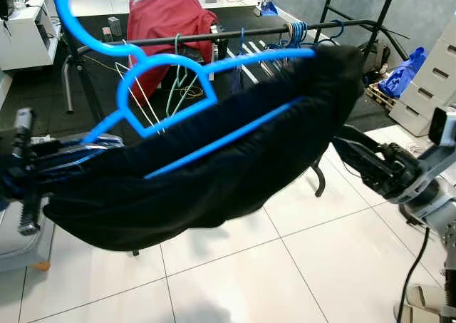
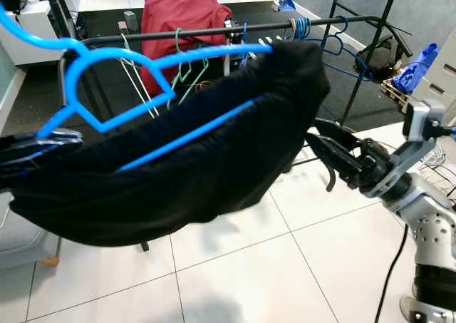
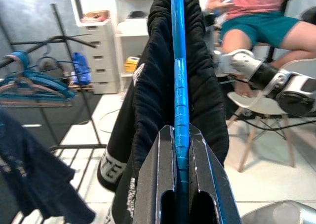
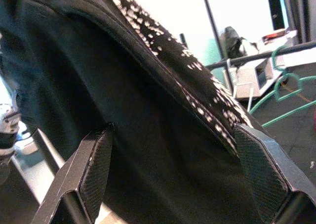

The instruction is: Hang hanger

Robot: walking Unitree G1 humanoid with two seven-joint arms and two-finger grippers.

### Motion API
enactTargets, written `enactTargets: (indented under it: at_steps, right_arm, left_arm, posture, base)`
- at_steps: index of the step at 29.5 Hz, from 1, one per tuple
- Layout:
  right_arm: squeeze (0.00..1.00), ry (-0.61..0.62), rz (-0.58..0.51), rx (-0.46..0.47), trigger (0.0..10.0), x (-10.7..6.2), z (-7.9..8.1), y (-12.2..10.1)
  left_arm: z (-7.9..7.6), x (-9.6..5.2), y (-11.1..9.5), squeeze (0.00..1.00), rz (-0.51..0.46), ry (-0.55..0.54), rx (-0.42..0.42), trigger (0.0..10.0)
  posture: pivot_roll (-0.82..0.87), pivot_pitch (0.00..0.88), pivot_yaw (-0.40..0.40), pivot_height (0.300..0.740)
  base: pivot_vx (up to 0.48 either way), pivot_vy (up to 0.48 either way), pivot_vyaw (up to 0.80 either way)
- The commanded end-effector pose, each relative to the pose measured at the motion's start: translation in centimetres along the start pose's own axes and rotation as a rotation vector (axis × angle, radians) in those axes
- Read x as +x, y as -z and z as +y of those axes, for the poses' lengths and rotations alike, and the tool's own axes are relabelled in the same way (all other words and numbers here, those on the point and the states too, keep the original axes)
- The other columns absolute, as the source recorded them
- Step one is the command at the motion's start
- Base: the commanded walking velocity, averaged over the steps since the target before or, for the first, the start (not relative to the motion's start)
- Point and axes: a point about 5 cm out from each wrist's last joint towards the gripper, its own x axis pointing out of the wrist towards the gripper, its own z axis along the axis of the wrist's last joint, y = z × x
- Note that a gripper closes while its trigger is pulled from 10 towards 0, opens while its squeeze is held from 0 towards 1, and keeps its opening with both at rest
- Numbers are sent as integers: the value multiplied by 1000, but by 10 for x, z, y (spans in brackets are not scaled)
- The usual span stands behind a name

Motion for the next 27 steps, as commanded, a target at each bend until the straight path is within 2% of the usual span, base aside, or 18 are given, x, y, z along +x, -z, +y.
enactTargets:
  at_steps: [1, 2, 4, 10, 20, 21, 22, 27]
  right_arm:
    - [0, -24, 53, -12, 10000, 4, 4, 7]
    - [0, -24, 53, -12, 10000, 4, 4, 7]
    - [0, -72, 158, -7, 10000, 10, 10, 21]
    - [0, -122, 241, -14, 10000, 17, 15, 30]
    - [0, -179, 247, -27, 10000, 25, 22, 23]
    - [0, -193, 249, -19, 7137, 26, 23, 23]
    - [0, -206, 251, -7, 0, 26, 24, 25]
    - [0, -196, 243, -6, 0, 28, 23, 27]
  left_arm:
    - [-5, 8, -7, 0, -1, 81, 21, 10000]
    - [-5, 8, -7, 0, -1, 81, 21, 10000]
    - [-6, 14, -3, 0, 30, 111, 17, 10000]
    - [-6, 18, 0, 0, 53, 130, 9, 10000]
    - [-6, 22, 0, 0, 60, 146, 9, 10000]
    - [-6, 24, 1, 0, 63, 145, 8, 10000]
    - [-6, 24, 1, 0, 63, 144, 7, 10000]
    - [0, 24, 2, 0, 69, 90, 31, 10000]
  posture:
    - [5, 0, -43, 740]
    - [5, 0, -43, 740]
    - [4, 0, -44, 740]
    - [1, 0, -40, 740]
    - [0, 0, -43, 740]
    - [0, 0, -45, 740]
    - [2, 0, -47, 740]
    - [4, 0, -45, 740]
  base:
    - [0, 0, 0]
    - [0, 0, 0]
    - [0, 0, 0]
    - [0, 0, 0]
    - [0, 0, 0]
    - [0, 0, 0]
    - [0, 0, 0]
    - [0, 0, 0]
